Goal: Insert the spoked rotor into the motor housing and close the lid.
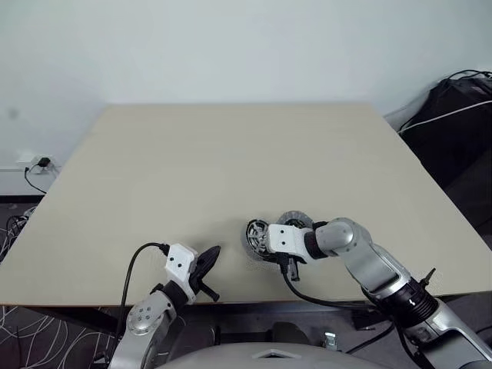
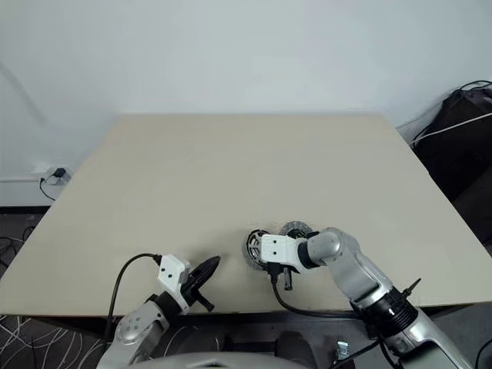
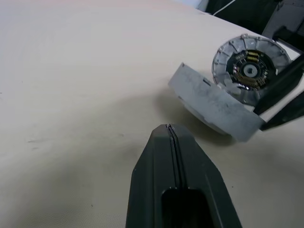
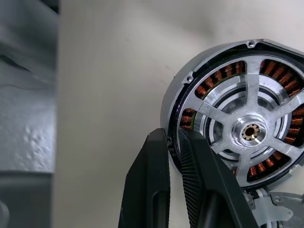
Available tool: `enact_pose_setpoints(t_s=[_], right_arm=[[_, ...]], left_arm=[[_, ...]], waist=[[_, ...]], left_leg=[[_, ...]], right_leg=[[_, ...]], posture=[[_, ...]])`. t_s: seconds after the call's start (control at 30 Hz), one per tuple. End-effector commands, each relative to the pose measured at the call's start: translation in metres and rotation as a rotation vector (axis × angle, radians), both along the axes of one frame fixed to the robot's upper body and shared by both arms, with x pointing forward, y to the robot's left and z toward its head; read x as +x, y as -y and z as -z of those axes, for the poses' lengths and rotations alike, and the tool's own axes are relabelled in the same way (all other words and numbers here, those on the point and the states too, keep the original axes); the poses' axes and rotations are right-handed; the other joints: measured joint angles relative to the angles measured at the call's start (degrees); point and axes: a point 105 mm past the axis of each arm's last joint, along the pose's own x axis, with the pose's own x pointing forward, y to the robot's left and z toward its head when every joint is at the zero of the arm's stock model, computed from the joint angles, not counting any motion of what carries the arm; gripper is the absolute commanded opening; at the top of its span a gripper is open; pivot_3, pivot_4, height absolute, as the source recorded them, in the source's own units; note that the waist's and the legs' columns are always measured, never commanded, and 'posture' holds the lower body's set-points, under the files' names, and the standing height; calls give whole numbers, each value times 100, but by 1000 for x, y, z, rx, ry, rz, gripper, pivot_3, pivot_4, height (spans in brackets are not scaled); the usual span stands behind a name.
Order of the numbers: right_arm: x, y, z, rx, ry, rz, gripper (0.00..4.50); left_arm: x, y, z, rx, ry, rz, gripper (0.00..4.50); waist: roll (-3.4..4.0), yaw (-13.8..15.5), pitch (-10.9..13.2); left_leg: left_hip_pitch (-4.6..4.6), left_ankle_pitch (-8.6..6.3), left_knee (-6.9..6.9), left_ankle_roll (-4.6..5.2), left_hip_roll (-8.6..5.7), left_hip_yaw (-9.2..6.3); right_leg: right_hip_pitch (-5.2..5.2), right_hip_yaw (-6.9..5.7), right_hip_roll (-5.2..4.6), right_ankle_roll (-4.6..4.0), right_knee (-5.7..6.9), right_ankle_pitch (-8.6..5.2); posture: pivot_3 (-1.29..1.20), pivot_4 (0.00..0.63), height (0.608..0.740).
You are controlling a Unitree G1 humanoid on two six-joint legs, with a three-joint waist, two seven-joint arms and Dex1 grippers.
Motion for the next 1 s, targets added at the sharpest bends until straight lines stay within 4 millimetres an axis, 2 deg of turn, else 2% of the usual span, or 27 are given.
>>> enact_pose_setpoints(t_s=[0.03, 0.4, 0.6, 0.7, 0.9, 1.0], right_arm=[[6, -11, -17, 52, 54, 5, 98], [25, -35, -7, 111, 101, 113, 98], [28, -49, -11, 161, 107, 135, 2078], [28, -56, -20, 212, 111, 136, 3025], [40, -70, -51, 384, 155, 230, 3025], [50, -75, -68, 470, 205, 306, 2411]], left_arm=[[3, 5, -13, -19, 44, 23, 0], [5, 3, -14, -13, 45, 8, 0], [5, 1, -11, -12, 39, 3, 0], [4, 1, -8, -12, 34, 4, 0], [3, -1, -5, -13, 27, 10, 0], [1, 0, -3, -15, 26, 17, 0]], waist=[[-1, 0, 0], [-1, -7, 2], [-2, -10, -1], [-2, -10, -1], [1, -19, -1], [1, -19, -1]], left_leg=[[0, 0, 0, 0, 0, 0], [0, -2, 0, -4, -1, 1], [0, -1, 0, -3, 1, -1], [0, -1, 0, -1, -2, 0], [0, -2, 0, -4, 2, -1], [0, -3, 0, -5, 1, -1]], right_leg=[[0, 0, 0, 2, 0, -1], [0, 0, 2, -4, -1, 5], [0, -1, 8, -4, 0, 6], [0, 0, 7, -4, -1, 6], [-1, 0, 8, -4, 0, 6], [-2, 1, 9, -4, 0, 7]], posture=[[0, 0, 740], [0, 0, 740], [0, 0, 740], [0, 0, 740], [0, 0, 740], [0, 0, 740]])
